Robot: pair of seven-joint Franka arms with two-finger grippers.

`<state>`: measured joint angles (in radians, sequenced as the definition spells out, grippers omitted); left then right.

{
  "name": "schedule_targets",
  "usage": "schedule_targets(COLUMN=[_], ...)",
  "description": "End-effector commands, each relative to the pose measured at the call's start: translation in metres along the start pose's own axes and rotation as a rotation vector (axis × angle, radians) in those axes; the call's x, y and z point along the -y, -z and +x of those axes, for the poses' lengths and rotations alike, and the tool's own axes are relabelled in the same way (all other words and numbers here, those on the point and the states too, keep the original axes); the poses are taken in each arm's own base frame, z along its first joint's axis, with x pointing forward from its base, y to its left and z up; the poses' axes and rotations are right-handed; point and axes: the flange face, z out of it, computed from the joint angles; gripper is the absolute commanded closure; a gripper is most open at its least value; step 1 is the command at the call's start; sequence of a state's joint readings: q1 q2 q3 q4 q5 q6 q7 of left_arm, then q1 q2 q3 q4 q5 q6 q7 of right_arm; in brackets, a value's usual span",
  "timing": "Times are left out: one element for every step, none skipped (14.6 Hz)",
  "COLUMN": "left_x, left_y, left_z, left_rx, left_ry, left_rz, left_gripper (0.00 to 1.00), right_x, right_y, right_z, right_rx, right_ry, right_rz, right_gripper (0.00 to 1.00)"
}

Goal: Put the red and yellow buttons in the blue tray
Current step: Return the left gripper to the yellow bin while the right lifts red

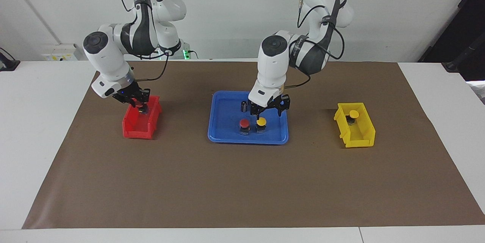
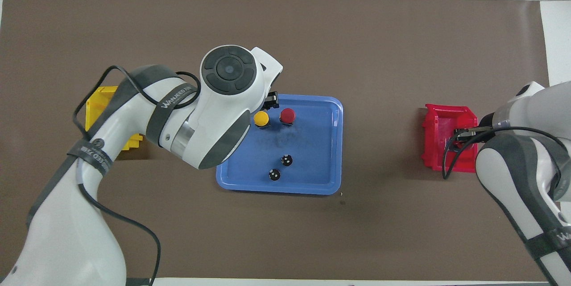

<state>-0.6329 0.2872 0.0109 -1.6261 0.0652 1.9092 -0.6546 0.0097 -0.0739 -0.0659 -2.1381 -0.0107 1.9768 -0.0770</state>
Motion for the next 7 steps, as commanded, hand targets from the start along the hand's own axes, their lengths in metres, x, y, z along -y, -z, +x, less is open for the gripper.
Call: schedule_targets(left_x=[0.072,0.097,0.134,0.166,0.194,0.228,0.255], left_y=[0.045,0.059,0.078,0.093,0.102,0.107,0.114], left_z=[0.012,0.016,0.022,0.025,0.029,0.034,0.035], left_rx=[0.029,0.039,0.04,0.038,0.043,0.053,0.052], left_ry=[-0.123,-0.149,-0.167,-0.18,-0.174,-0.178,-0.197], left_rz=[0.034,0.029,0.003,-0.02,-0.039,-0.054,-0.059], left_gripper=[0.0,0.0,0.0,0.0,0.0,0.0,0.0], right_x=[0.014,0.028,0.044,0.069,0.096,0.135,0.175], right_y=[0.066,0.089,0.112,0.121,0.123,0.125,0.119], right_z=[0.026,0.032,0.039,0.051,0.059,0.06,0.061], right_rx=[0.023,0.018,0.011,0.004,-0.012,-0.047,-0.081], right_ry=[0.049,0.051,0.025,-0.006,-0.031,-0.083,-0.127], right_rz=[0.0,-0.004,-0.007,-0.009,-0.013,0.011,0.034], right_gripper=[0.83,0.83,0.83,0.83,0.83,0.83,0.83])
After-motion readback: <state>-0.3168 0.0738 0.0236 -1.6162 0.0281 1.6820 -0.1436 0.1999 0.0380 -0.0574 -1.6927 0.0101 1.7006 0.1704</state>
